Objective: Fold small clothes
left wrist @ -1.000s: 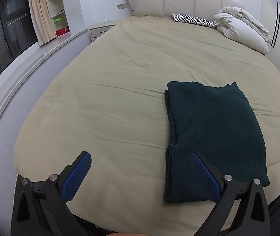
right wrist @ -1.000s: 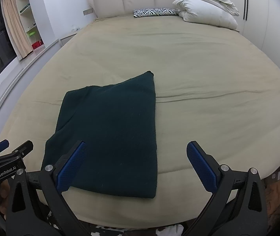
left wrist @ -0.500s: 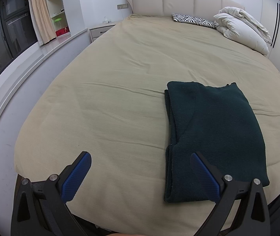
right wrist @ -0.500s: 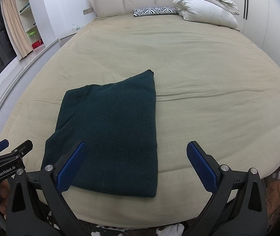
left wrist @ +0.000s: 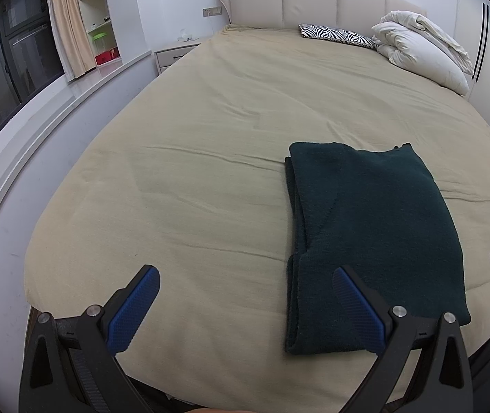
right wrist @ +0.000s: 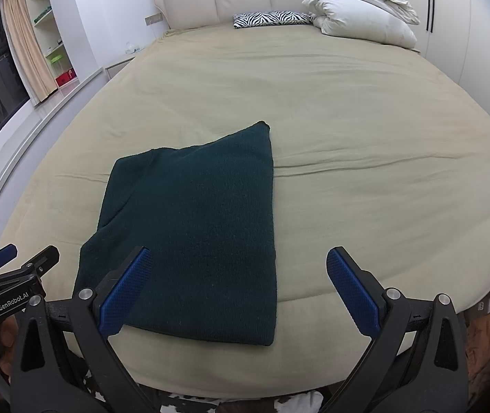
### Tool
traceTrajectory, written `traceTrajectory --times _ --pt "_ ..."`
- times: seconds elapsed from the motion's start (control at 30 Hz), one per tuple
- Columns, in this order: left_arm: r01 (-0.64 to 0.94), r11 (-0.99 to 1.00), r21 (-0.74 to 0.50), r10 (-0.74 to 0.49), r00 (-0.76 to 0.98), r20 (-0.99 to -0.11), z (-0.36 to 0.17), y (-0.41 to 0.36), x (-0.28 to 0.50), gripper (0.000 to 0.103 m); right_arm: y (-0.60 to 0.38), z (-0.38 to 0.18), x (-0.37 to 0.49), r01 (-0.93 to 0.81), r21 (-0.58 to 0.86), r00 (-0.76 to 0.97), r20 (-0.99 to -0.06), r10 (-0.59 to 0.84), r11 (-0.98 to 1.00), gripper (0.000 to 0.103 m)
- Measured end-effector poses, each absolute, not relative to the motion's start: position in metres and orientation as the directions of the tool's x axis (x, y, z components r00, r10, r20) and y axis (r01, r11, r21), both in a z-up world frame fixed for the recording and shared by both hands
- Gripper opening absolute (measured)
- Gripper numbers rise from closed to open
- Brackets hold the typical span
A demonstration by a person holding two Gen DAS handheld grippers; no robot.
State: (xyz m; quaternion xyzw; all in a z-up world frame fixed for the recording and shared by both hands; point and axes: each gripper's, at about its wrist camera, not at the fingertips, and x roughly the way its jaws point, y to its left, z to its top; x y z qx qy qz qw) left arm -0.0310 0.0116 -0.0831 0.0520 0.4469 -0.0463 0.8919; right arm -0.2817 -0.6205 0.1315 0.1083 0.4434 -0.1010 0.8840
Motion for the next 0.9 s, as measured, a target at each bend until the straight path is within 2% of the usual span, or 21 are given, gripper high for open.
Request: traceTrajectory --times 0.9 --pt "0.131 0.99 0.049 -0.038 0.592 -0.805 -0.0836 0.012 -0.0302 0.103 -0.6298 0.1248 -0.2818 0.287 0.113 0.574 -0.815 -0.076 0.951 0.103"
